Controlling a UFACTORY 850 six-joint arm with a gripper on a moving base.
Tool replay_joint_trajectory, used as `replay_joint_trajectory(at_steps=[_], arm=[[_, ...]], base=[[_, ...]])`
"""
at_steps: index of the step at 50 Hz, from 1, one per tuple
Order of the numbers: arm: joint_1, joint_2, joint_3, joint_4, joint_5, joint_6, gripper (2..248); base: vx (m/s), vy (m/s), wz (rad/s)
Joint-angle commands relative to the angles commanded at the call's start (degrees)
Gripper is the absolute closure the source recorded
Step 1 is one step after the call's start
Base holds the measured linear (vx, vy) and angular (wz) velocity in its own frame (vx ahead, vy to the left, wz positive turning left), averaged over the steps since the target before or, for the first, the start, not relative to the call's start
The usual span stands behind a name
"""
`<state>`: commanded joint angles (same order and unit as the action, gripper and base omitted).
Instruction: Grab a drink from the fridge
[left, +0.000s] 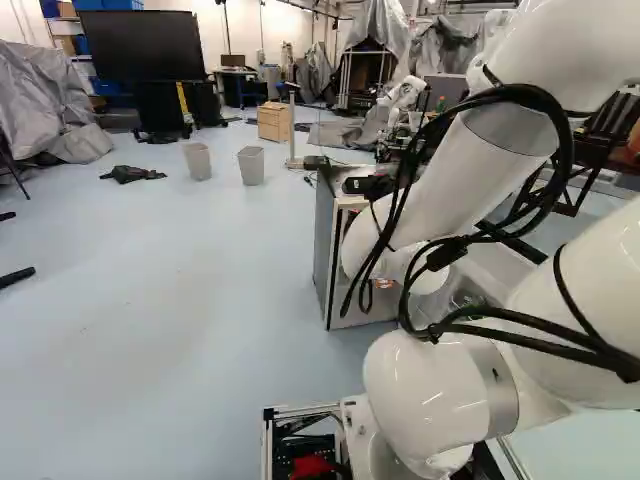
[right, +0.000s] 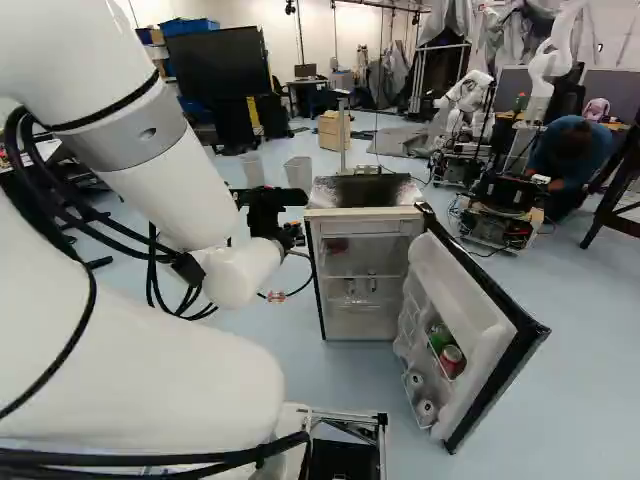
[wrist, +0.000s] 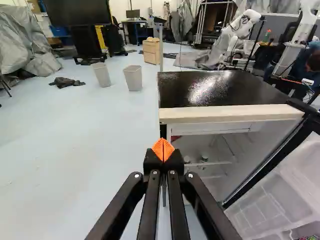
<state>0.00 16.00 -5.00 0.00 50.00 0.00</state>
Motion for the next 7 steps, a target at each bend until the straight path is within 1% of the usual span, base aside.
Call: replay_joint_trajectory(at_steps=[7], arm=[[0.00,0.00,0.00,0.00,0.00,0.00,224]], base=[[0.000,0.000,0.000]])
